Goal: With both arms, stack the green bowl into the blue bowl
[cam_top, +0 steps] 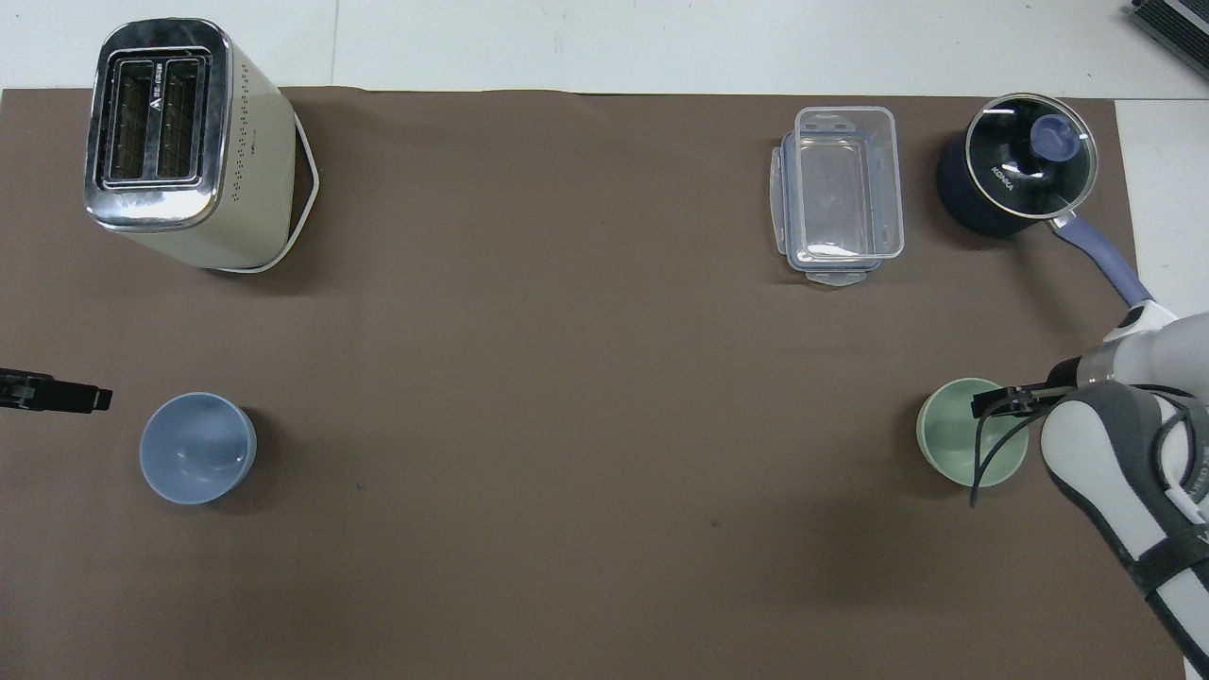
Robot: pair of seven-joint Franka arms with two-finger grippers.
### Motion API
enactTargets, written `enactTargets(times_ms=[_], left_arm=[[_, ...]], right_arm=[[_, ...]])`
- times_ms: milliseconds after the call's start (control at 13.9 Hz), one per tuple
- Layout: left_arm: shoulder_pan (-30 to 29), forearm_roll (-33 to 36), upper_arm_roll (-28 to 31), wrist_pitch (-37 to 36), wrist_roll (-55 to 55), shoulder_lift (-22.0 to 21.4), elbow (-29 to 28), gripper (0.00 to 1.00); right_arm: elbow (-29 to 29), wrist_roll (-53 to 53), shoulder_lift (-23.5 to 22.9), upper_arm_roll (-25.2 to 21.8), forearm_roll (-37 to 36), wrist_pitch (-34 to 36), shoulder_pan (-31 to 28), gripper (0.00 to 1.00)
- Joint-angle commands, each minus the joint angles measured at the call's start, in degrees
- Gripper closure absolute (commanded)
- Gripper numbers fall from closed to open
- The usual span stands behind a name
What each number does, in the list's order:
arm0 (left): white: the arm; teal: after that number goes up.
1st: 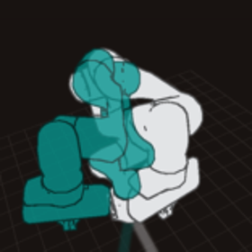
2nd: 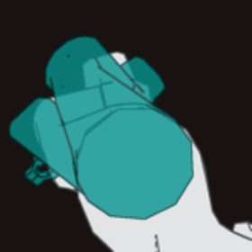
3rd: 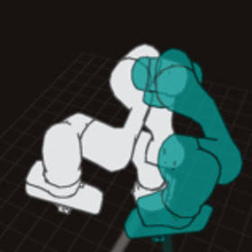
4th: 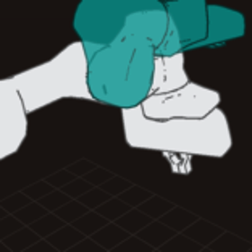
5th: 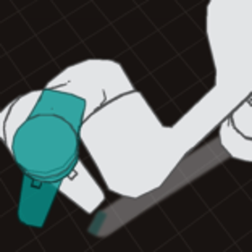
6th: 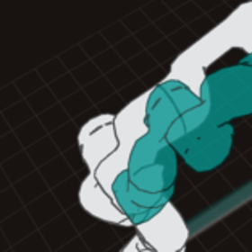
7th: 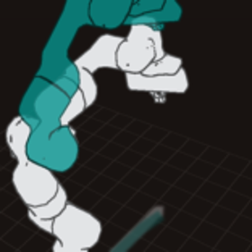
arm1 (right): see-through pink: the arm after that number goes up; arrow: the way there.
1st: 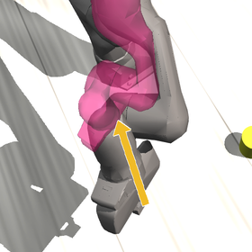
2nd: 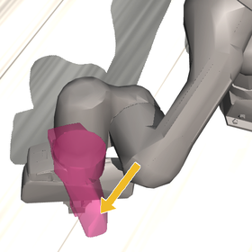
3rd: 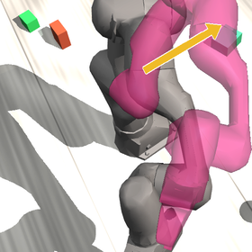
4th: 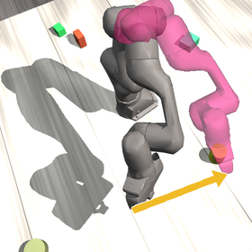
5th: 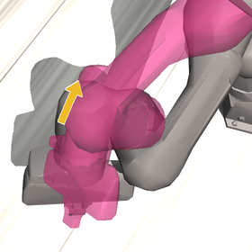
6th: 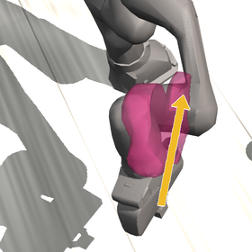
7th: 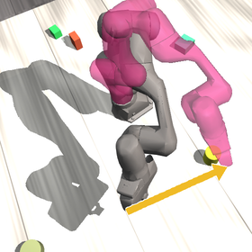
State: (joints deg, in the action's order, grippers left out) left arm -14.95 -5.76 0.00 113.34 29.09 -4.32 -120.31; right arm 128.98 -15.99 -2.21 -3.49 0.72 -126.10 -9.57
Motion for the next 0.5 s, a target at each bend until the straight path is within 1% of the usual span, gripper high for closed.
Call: enactTargets(times_ms=[0, 72, 143, 215, 359, 430], left_arm=[[-2.01, -1.36, -0.62, 7.65, 2.36, -1.14, -7.46, 0.00], [-2.62, -1.44, -0.62, 11.86, 3.24, -0.52, -10.18, 0.00], [-2.80, -2.05, -0.62, 14.43, 3.42, -0.25, -12.21, 0.00], [-2.80, -3.54, -0.62, 15.06, 3.51, -0.25, -12.92, 0.00], [-2.72, -5.40, -0.62, 15.68, 3.51, 1.85, -12.93, 0.17], [-2.45, -5.49, -0.62, 16.20, 3.43, 2.64, -13.02, 0.23]], right_arm=[[0.05, -1.32, -0.34, 0.33, -0.46, -0.91, -0.45, 0.00], [0.05, -1.41, -0.34, 0.33, -0.46, -0.90, -0.45, 0.00], [0.05, -1.41, -0.34, 0.33, -0.46, -0.90, -0.45, 0.00], [0.05, -1.24, -0.34, 0.33, -0.46, -0.99, -0.45, 0.00], [0.05, -0.80, -0.34, 0.33, -0.46, -1.08, -0.45, 0.00], [0.05, -0.45, -0.34, 0.33, -0.46, -1.25, -0.19, 0.00]])
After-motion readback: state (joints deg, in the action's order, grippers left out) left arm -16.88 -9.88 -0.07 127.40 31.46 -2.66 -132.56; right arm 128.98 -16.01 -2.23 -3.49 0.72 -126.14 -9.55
